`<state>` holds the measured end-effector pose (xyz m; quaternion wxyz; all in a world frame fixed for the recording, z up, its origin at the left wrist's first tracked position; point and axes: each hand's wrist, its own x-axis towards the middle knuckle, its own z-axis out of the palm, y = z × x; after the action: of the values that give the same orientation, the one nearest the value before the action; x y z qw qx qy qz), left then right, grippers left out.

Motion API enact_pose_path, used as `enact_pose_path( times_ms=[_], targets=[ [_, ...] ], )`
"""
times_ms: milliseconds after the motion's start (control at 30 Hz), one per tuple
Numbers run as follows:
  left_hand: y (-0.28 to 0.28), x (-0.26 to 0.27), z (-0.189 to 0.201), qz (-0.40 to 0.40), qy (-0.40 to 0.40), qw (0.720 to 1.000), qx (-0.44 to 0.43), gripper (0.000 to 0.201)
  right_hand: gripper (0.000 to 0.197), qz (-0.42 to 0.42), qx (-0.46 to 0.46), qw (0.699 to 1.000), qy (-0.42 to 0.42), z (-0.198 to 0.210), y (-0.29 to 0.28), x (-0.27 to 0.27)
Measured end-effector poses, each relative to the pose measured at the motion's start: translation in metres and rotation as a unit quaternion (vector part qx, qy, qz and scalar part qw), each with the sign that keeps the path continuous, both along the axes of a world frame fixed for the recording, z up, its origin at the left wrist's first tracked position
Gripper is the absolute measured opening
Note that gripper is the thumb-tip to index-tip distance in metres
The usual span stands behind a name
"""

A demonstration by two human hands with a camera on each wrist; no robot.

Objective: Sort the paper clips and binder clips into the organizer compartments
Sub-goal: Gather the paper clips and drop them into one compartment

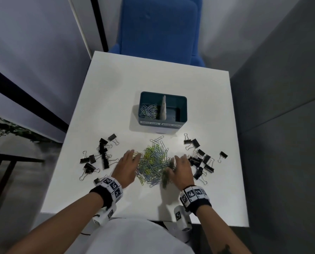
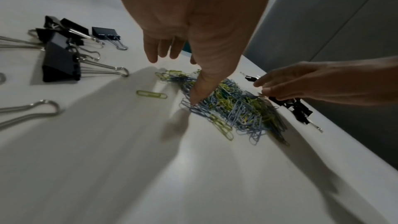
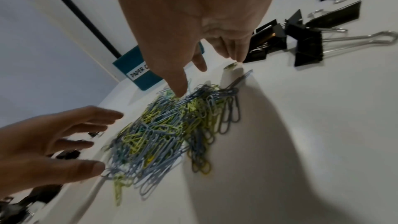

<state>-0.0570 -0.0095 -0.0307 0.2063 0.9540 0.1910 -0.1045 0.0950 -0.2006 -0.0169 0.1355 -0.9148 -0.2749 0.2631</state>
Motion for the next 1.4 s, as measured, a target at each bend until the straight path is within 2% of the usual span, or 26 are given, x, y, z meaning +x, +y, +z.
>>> enact_pose_path(
  times_ms=[67,133,233,300,433,533,600,733,800,900,1033,1100,1200,1267,1400],
  targets=[
    [-0.003,-0.002,-0.002,0.001,0.040,0.999,-0.004,0.074,0.048,0.004,-0.006,1.000,0.022,-0.006,0.001,0.000],
    [-0.010,0.001,-0.006,-0.033,0.053,0.998,-0.008,0.072,0.051,0.025,0.005,0.999,0.040,-0.004,0.006,-0.008],
    [-0.015,0.004,-0.005,-0.062,0.024,0.997,-0.031,0.072,0.062,0.067,0.042,0.994,0.070,0.003,0.011,-0.019],
    [-0.013,0.004,-0.003,-0.079,-0.011,0.996,-0.033,0.073,0.060,0.051,0.058,0.995,0.069,0.002,0.004,-0.017],
    [-0.006,-0.003,0.000,-0.072,-0.020,0.997,-0.004,0.081,0.058,-0.033,0.028,0.999,0.021,-0.005,-0.025,-0.009],
    [-0.004,-0.004,0.000,-0.059,0.024,0.998,-0.009,0.099,0.072,-0.038,0.000,0.999,0.038,-0.006,-0.026,-0.008],
    [-0.007,0.004,0.001,-0.058,0.046,0.997,-0.013,0.103,0.080,-0.020,-0.010,0.998,0.057,-0.005,-0.012,-0.010],
    [-0.015,0.026,0.004,-0.038,0.057,0.997,-0.018,0.084,0.076,0.031,-0.023,0.998,0.040,-0.007,0.021,-0.019],
    [-0.017,0.032,0.004,-0.023,0.050,0.998,-0.031,0.066,0.066,0.031,-0.020,0.999,0.038,-0.006,0.030,-0.019],
    [-0.012,0.034,0.006,0.004,0.031,0.997,-0.074,0.048,0.052,0.006,0.007,0.999,0.050,-0.004,0.034,-0.013],
    [-0.003,0.038,0.014,0.036,0.020,0.992,-0.120,0.018,0.024,0.000,0.043,0.998,0.041,0.002,0.029,0.001],
    [0.000,0.039,0.021,0.055,0.008,0.988,-0.141,0.015,0.017,-0.001,0.060,0.998,0.037,0.004,0.027,0.007],
    [0.005,0.041,0.033,0.080,-0.034,0.982,-0.170,0.016,0.020,0.000,0.079,0.996,0.033,0.010,0.025,0.012],
    [0.009,0.046,0.047,0.092,-0.063,0.976,-0.189,0.018,0.017,0.004,0.099,0.995,0.032,0.016,0.022,0.015],
    [0.020,0.064,0.086,0.091,-0.119,0.968,-0.202,0.009,0.015,0.010,0.143,0.989,0.030,0.031,0.020,0.020]
  ],
)
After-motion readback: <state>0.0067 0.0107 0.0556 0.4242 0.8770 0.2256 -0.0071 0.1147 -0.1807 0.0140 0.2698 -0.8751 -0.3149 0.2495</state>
